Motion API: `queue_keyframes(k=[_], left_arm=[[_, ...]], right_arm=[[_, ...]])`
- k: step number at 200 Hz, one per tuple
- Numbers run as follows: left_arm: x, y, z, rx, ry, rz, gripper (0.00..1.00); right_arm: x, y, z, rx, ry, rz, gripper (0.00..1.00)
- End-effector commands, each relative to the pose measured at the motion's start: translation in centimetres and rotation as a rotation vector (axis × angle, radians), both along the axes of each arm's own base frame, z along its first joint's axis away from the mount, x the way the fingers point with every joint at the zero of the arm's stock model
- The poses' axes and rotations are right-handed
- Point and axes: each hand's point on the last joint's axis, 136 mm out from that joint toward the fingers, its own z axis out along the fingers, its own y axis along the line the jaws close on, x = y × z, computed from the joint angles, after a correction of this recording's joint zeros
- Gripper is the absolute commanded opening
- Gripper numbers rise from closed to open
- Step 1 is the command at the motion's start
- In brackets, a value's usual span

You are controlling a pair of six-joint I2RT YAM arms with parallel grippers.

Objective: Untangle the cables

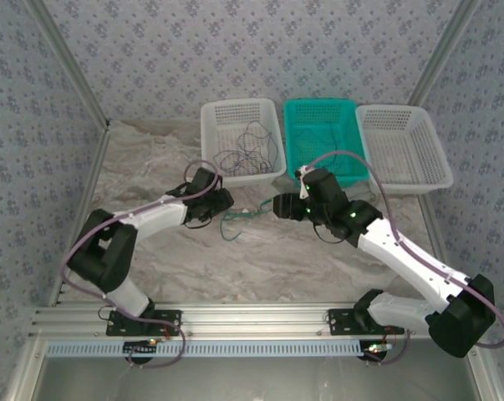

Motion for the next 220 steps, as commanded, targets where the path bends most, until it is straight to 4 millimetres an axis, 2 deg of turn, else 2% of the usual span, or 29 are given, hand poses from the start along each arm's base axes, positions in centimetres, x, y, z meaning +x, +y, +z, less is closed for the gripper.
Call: queue_keyframes(k=[1, 17, 37, 57, 84, 108, 129, 138, 154, 175, 202, 220], left_arm=[[1.5, -1.9, 0.5, -0.098, -0.014, 0.009, 0.51], [0.9, -2.0, -0.4, -0.100, 0.025, 0.005, 0.25], [0.1, -1.6, 0.5, -0.094, 0.026, -0.015, 0.00], [-0.6, -1.9, 3.7, -0.094, -0.040, -0.104, 0.00], [-2.3, -4.6, 9.5, -0.151, -0.177, -0.321, 0.00], [-4.3, -6.0, 12.7, -0.152, -0.233, -0.474, 0.00], [-5.3, -5.8, 13.8, -0.075, -0.275, -0.540, 0.00], [-5.5, -5.6, 14.0, -0.045, -0.287, -0.563, 0.00], [-6.3, -6.5, 14.8, -0.062, -0.330, -0.639, 0.00], [-7.6, -8.1, 16.0, -0.123, -0.380, -0.727, 0.00], [-8.2, -8.7, 17.5, -0.156, -0.428, -0.754, 0.00], [-8.6, -8.8, 18.1, -0.171, -0.449, -0.766, 0.00]], right_arm=[[-0.7, -1.2, 0.1, -0.012, 0.003, -0.048, 0.64], [-0.6, -1.6, 0.5, -0.019, -0.011, -0.065, 0.65], [-0.2, -2.0, 1.0, -0.036, -0.038, -0.076, 0.65], [0.3, -2.0, 1.5, -0.041, -0.063, -0.072, 0.65], [1.0, -0.9, 2.4, -0.018, -0.112, -0.027, 0.66], [1.5, 0.0, 3.2, -0.030, -0.176, 0.041, 0.68], [2.1, 0.6, 3.9, -0.045, -0.249, 0.083, 0.80], [2.3, 1.2, 4.1, -0.033, -0.279, 0.117, 0.81], [1.8, 3.2, 3.9, 0.008, -0.303, 0.231, 0.82], [1.6, 5.5, 2.8, 0.063, -0.278, 0.328, 0.83], [2.0, 7.6, 1.0, 0.105, -0.269, 0.402, 0.80], [1.7, 8.9, 0.1, 0.152, -0.260, 0.465, 0.71]])
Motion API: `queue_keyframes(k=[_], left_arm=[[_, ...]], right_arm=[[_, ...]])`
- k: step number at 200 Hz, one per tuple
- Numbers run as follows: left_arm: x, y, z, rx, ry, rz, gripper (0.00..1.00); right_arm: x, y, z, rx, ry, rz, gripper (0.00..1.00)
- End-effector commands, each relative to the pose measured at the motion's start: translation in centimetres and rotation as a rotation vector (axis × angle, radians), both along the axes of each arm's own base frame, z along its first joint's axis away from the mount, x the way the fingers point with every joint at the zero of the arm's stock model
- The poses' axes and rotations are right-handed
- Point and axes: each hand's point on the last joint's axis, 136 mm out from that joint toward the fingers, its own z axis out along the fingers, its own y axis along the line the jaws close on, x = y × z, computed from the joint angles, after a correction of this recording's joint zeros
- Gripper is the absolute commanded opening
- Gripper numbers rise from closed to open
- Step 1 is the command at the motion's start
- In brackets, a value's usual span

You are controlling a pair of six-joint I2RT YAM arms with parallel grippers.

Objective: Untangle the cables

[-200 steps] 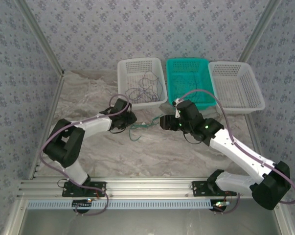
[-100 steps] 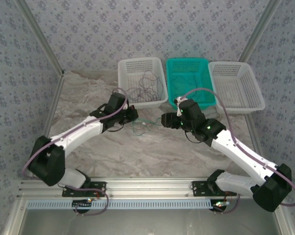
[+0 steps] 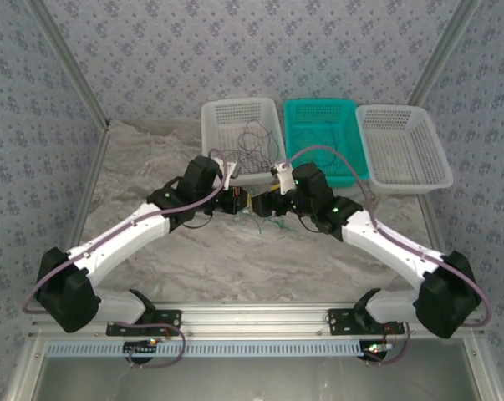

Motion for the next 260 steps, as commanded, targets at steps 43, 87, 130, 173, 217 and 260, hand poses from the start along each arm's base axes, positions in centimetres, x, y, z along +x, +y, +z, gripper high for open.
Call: queue_keyframes(k=[43, 87, 130, 173, 217, 260], left_arm=[[-1.7, 0.1, 3.4, -0.069, -0.097, -0.074, 0.00], [-1.1, 3.8, 7.2, -0.160, -0.168, 0.069, 0.00], [-1.0, 6.5, 7.0, -0.139, -0.161, 0.112, 0.00], [-1.8, 6.5, 4.7, -0.059, -0.147, 0.033, 0.00], [-2.9, 4.7, 4.6, -0.102, -0.107, -0.089, 0.00], [-2.7, 4.5, 5.7, -0.134, -0.130, -0.073, 0.00]], right_arm=[[0.6, 2.0, -2.5, 0.060, 0.017, 0.070, 0.45], [-0.1, -1.8, -10.4, -0.086, 0.132, -0.038, 0.04], [-2.1, -4.4, -14.6, -0.084, 0.237, -0.104, 0.00], [-3.9, -4.3, -14.2, -0.072, 0.249, -0.044, 0.02], [-4.9, -1.6, -12.1, -0.043, 0.215, 0.090, 0.41], [-4.1, 0.5, -11.2, -0.007, 0.180, 0.113, 0.53]])
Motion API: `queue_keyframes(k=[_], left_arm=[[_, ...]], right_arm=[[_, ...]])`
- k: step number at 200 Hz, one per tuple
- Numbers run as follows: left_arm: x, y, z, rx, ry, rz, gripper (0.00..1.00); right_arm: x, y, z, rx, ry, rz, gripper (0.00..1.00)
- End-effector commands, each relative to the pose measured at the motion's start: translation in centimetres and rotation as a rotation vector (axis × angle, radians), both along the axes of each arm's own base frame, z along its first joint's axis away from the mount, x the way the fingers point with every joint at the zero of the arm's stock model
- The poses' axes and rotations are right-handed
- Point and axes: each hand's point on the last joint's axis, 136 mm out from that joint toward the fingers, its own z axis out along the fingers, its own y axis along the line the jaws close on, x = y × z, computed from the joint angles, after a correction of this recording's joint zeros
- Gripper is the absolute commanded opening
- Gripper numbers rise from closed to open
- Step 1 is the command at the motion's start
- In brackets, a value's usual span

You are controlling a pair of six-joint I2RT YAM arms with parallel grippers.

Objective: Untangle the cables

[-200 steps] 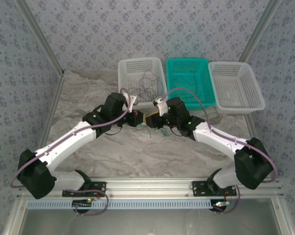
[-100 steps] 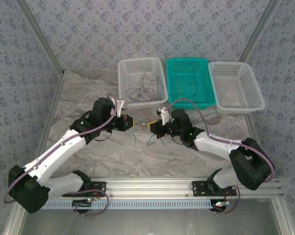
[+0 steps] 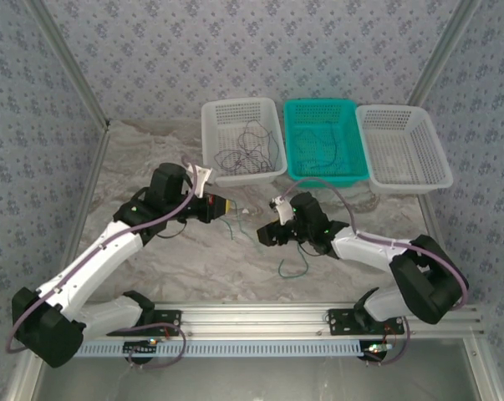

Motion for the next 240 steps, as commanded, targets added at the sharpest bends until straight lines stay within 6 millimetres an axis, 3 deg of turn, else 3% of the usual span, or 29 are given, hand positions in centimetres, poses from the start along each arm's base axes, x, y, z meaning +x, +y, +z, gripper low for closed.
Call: queue_keyframes(k=[1, 43, 65, 95, 118, 162, 174, 192, 197, 218, 240], left_arm=[[0.2, -0.4, 3.6, -0.074, -0.084, -0.013, 0.00], [0.4, 0.4, 3.0, -0.032, -0.090, 0.029, 0.00], [0.5, 0.2, 2.8, -0.038, -0.088, 0.026, 0.00], [0.6, -0.3, 2.8, -0.050, -0.079, 0.005, 0.00], [0.6, -0.7, 3.1, -0.070, -0.082, -0.004, 0.00], [0.6, -1.1, 3.6, -0.091, -0.086, -0.012, 0.00], [0.6, -1.0, 3.5, -0.090, -0.086, -0.008, 0.00], [0.4, -0.9, 3.5, -0.086, -0.088, -0.006, 0.00], [0.4, -0.8, 3.5, -0.082, -0.090, -0.005, 0.00], [0.2, -0.3, 3.4, -0.056, -0.109, 0.000, 0.03], [-0.5, -0.1, 4.0, -0.069, -0.146, -0.010, 0.28]], right_arm=[[0.5, 0.8, 0.2, -0.005, -0.006, -0.002, 0.53], [-0.5, 2.1, 2.5, 0.118, 0.021, 0.045, 0.54], [-0.6, 1.6, 3.6, 0.141, 0.021, 0.006, 0.55], [0.1, 0.2, 6.4, 0.197, -0.052, -0.098, 0.56], [-0.4, 1.4, 8.8, 0.248, -0.093, -0.051, 0.60], [0.2, 4.9, 7.6, 0.235, -0.074, 0.027, 0.58], [0.6, 5.7, 7.1, 0.232, -0.064, 0.039, 0.48], [1.5, 5.8, 7.1, 0.241, -0.077, 0.006, 0.09], [1.7, 5.5, 7.3, 0.244, -0.086, -0.012, 0.03], [2.1, 3.5, 9.6, 0.255, -0.158, -0.095, 0.00], [3.2, -1.0, 12.2, 0.236, -0.228, -0.240, 0.00]])
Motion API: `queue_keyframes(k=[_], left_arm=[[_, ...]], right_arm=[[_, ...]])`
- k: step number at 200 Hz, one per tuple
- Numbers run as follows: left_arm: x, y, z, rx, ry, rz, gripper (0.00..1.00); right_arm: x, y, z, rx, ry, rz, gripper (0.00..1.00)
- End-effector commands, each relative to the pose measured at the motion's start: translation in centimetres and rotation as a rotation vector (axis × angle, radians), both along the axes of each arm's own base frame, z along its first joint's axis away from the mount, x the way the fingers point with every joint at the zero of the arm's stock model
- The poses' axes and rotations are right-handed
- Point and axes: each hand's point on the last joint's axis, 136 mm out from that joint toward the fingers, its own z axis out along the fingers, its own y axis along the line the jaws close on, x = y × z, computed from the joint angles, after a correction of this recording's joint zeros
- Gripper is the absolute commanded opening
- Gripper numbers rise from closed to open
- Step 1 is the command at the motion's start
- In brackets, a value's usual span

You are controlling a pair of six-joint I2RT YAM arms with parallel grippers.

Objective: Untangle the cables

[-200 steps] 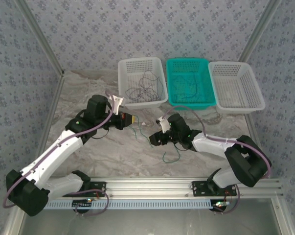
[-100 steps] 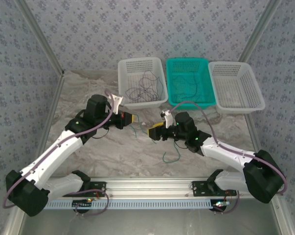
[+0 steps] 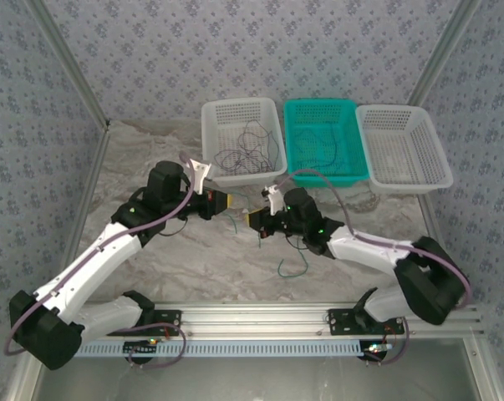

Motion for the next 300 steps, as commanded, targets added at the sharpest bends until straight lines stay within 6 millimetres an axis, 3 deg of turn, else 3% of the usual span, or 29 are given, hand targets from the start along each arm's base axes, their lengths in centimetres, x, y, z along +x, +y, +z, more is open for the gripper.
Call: queue_keyframes(k=[1, 10, 22, 42, 54, 74, 92, 108, 123, 125, 126, 138, 148, 157, 182, 211, 213, 224, 248, 261, 300], left_arm=[[-0.9, 0.3, 2.0, -0.022, -0.080, -0.016, 0.29], [-1.2, 0.3, 2.4, -0.034, -0.098, -0.022, 0.41], [-1.8, 0.2, 3.1, -0.055, -0.125, -0.044, 0.49], [-3.6, -0.6, 4.4, -0.094, -0.179, -0.133, 0.55], [-5.0, -1.2, 5.0, -0.111, -0.205, -0.198, 0.57], [-7.1, -2.1, 6.1, -0.137, -0.238, -0.297, 0.62], [-8.5, -2.5, 7.1, -0.155, -0.262, -0.347, 0.67], [-9.1, -2.6, 7.9, -0.175, -0.278, -0.360, 0.72], [-9.3, -2.6, 8.0, -0.174, -0.281, -0.352, 0.80], [-9.3, -2.5, 8.0, -0.173, -0.282, -0.349, 0.82], [-9.3, -2.5, 8.0, -0.172, -0.283, -0.347, 0.82], [-9.0, -2.3, 7.7, -0.158, -0.283, -0.322, 0.89], [-8.9, -2.1, 7.6, -0.150, -0.285, -0.307, 0.93], [-8.9, -2.1, 7.5, -0.150, -0.287, -0.305, 0.93], [-8.8, -2.1, 7.6, -0.146, -0.299, -0.294, 0.95], [-7.0, -1.9, 7.4, -0.120, -0.338, -0.218, 0.96], [-6.9, -1.9, 7.3, -0.116, -0.338, -0.211, 0.96], [-6.1, -1.8, 7.1, -0.091, -0.354, -0.179, 0.97], [-5.1, -1.8, 6.6, -0.065, -0.386, -0.150, 0.99], [-5.0, -1.8, 6.6, -0.059, -0.404, -0.153, 0.99], [-4.7, -2.1, 5.8, -0.044, -0.402, -0.156, 0.99]], right_arm=[[1.9, -4.5, 4.6, 0.030, -0.110, -0.186, 0.00], [2.8, -6.9, 5.7, 0.022, -0.126, -0.263, 0.00], [4.2, -10.4, 6.9, 0.006, -0.140, -0.371, 0.00], [7.3, -17.5, 8.1, -0.068, -0.127, -0.617, 0.00], [9.5, -22.9, 8.6, -0.110, -0.098, -0.816, 0.00], [12.8, -31.4, 7.7, -0.139, 0.009, -1.103, 0.00], [15.9, -37.1, 6.1, -0.088, 0.089, -1.239, 0.00], [18.5, -41.0, 4.7, -0.063, 0.136, -1.320, 0.00], [21.0, -43.3, 3.1, -0.094, 0.174, -1.356, 0.00], [21.1, -43.5, 2.2, -0.109, 0.195, -1.358, 0.00], [21.6, -43.7, 2.7, -0.105, 0.185, -1.357, 0.00], [23.7, -44.8, 2.1, -0.128, 0.207, -1.354, 0.16], [24.6, -45.9, 1.7, -0.162, 0.223, -1.386, 0.43], [25.0, -46.6, 2.2, -0.176, 0.211, -1.416, 0.55], [24.3, -45.9, 5.6, -0.135, 0.121, -1.412, 0.63], [20.3, -40.9, 8.5, -0.071, 0.062, -1.308, 0.64], [19.8, -40.4, 7.5, -0.083, 0.084, -1.300, 0.64], [17.5, -38.0, 7.6, -0.087, 0.094, -1.264, 0.64], [12.1, -31.8, 5.9, -0.134, 0.138, -1.164, 0.63], [9.3, -28.5, 3.6, -0.191, 0.183, -1.078, 0.63], [0.7, -21.9, -3.7, -0.300, 0.425, -0.934, 0.63]])
